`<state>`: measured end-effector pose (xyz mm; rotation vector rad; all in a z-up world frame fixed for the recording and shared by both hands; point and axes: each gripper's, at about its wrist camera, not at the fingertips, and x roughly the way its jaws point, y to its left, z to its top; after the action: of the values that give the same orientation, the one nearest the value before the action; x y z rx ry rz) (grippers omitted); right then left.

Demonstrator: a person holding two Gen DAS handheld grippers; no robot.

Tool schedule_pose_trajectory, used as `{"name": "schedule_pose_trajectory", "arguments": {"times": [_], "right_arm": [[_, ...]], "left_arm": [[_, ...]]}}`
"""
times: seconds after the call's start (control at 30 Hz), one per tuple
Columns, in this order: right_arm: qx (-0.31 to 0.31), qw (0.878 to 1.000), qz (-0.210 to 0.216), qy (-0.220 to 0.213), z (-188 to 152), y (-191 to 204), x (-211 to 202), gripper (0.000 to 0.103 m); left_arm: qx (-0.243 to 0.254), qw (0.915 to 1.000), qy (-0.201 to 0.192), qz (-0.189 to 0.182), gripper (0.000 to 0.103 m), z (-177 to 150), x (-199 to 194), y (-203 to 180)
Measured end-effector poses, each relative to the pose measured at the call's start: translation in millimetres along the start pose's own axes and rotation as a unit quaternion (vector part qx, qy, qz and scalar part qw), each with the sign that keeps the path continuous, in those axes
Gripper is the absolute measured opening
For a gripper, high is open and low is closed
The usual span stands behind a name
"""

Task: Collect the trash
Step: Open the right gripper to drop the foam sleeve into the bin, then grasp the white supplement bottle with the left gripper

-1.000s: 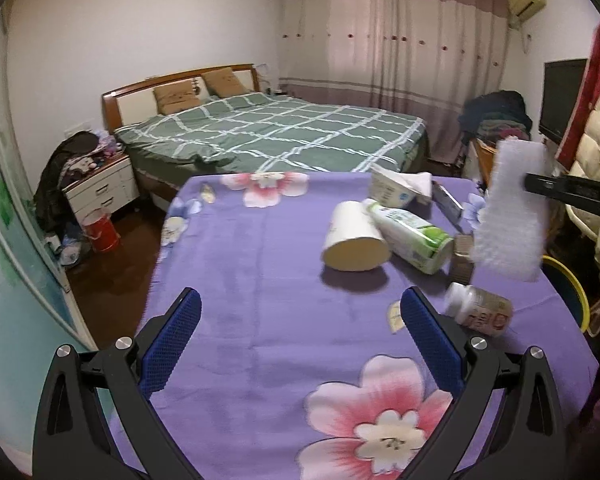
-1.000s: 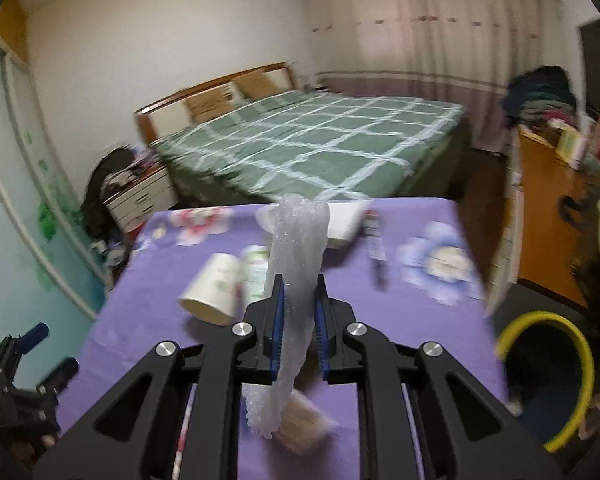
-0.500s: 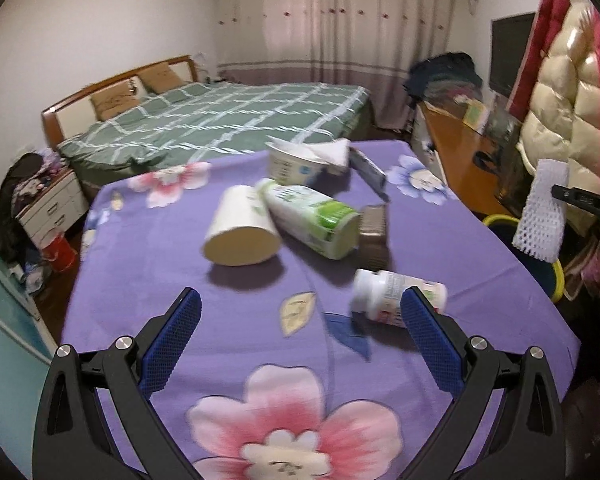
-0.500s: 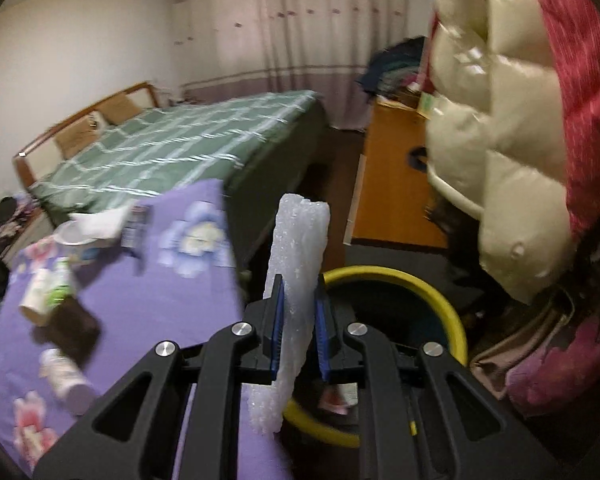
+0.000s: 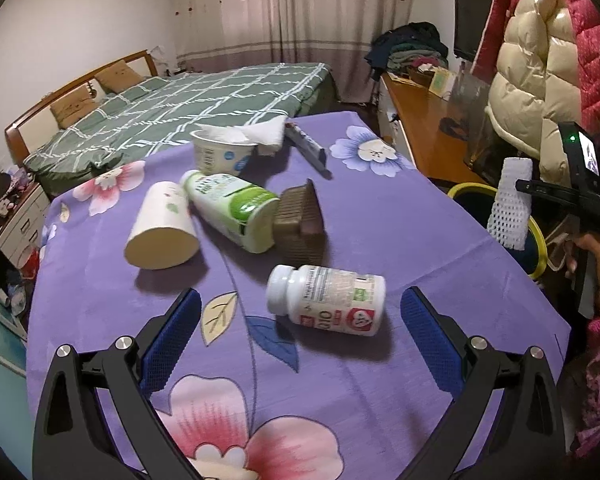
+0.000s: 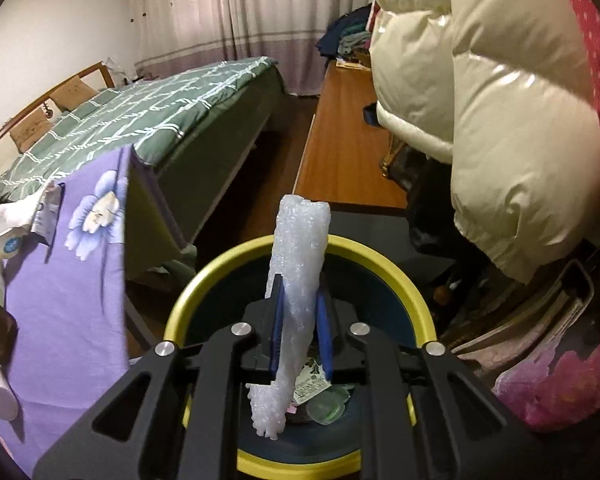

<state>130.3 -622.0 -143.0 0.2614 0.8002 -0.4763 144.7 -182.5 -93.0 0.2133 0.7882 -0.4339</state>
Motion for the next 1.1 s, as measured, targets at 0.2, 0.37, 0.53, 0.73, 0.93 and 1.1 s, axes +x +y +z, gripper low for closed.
{"name": "schedule_pose_trajectory", "arguments": {"times": [0.2, 0.37, 0.53, 0.73, 0.93, 1.1], "right_arm": [[0.002, 1.000, -0.001, -0.006, -2.4, -3.2, -3.7, 0.040], [0.001, 1.000, 0.003, -0.011, -1.8, -2.5, -9.8, 0.045], [0.001, 1.000, 0.005, -0.014, -1.8, -2.0, -13.6, 0.046], [-0.005, 1.000, 0.010, -0.008, -4.9, 3.4, -10.7, 0.048], [-0.009, 1.000, 0.016, -0.007, -6.0, 8.8, -10.5, 0.048], [-0.011, 1.000, 0.017, -0.005, -7.4, 10.3, -10.4, 0.049]], "left_arm": [[0.010, 0.9999, 0.006, -0.006, 0.098, 2.9, 6.9, -7.6], [0.017, 0.9997, 0.009, -0.013, 0.098, 2.3, 9.1, -11.4], [0.021, 0.9991, 0.021, -0.029, 0.098, 0.7, 17.6, -12.7], [0.023, 0.9972, 0.045, -0.055, 0.098, -2.6, 36.9, -13.7], [0.039, 0.9965, 0.061, -0.041, 0.098, 0.9, 61.0, -11.2], [0.041, 0.9958, 0.066, -0.047, 0.098, 4.2, 70.7, -4.0]]}}
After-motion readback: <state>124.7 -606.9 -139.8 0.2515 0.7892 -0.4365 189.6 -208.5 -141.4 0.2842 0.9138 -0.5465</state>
